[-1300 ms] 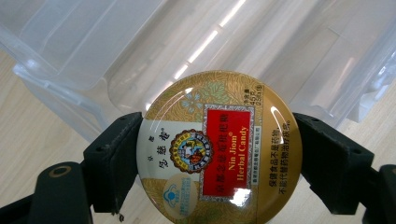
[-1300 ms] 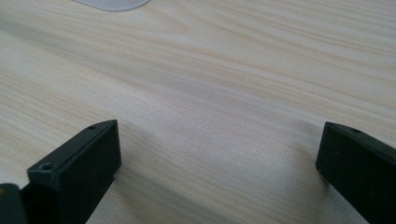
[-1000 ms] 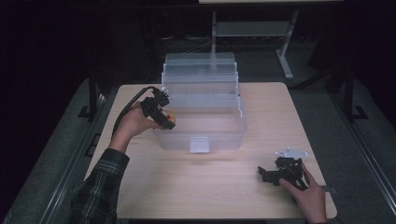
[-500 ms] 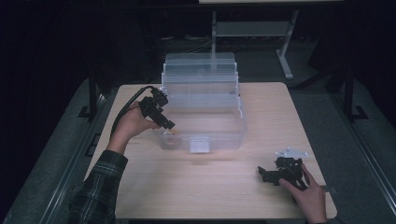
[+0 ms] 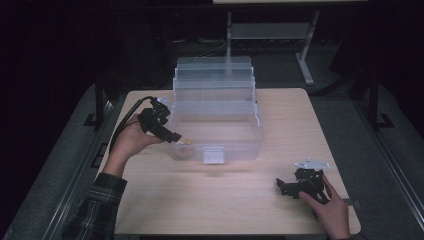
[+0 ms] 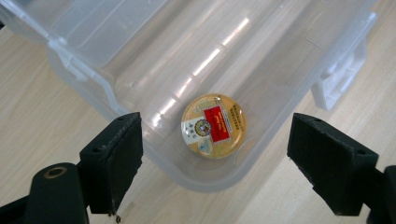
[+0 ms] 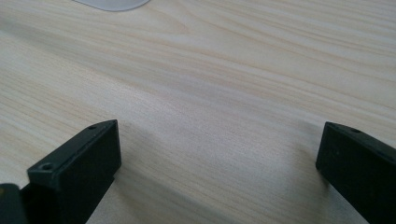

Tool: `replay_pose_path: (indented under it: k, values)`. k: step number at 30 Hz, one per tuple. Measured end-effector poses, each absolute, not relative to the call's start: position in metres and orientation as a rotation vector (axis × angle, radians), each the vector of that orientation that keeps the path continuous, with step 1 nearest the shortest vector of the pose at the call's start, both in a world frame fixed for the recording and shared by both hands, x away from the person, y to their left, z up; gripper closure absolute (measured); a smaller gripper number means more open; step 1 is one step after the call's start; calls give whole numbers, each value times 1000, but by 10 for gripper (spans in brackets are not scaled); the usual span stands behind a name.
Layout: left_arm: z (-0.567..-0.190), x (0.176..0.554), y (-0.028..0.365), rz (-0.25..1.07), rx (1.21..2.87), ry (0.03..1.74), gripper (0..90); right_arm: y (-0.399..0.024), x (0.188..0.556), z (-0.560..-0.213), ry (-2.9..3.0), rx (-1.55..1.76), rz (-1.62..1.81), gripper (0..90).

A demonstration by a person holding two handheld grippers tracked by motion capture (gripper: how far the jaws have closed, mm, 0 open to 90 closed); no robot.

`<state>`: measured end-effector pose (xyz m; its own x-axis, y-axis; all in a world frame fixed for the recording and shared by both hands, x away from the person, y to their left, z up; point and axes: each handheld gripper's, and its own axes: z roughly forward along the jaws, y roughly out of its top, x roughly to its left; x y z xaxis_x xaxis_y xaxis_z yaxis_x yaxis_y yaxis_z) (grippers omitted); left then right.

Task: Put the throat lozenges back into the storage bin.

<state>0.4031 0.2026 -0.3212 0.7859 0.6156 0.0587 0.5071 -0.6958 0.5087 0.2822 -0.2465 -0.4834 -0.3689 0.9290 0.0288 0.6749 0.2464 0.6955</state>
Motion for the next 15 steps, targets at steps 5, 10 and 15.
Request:
replay_pose_path:
  k: [5,10,15]
  values:
    - [-324,393,215,321,2464,860,176,-246,282,-483,2137,1466,890,0]
    - [-329,379,225,340,2445,868,176,-246,282,-483,2137,1465,890,0]
    - [-335,365,235,354,2414,881,176,-247,282,-483,2136,1464,890,0]
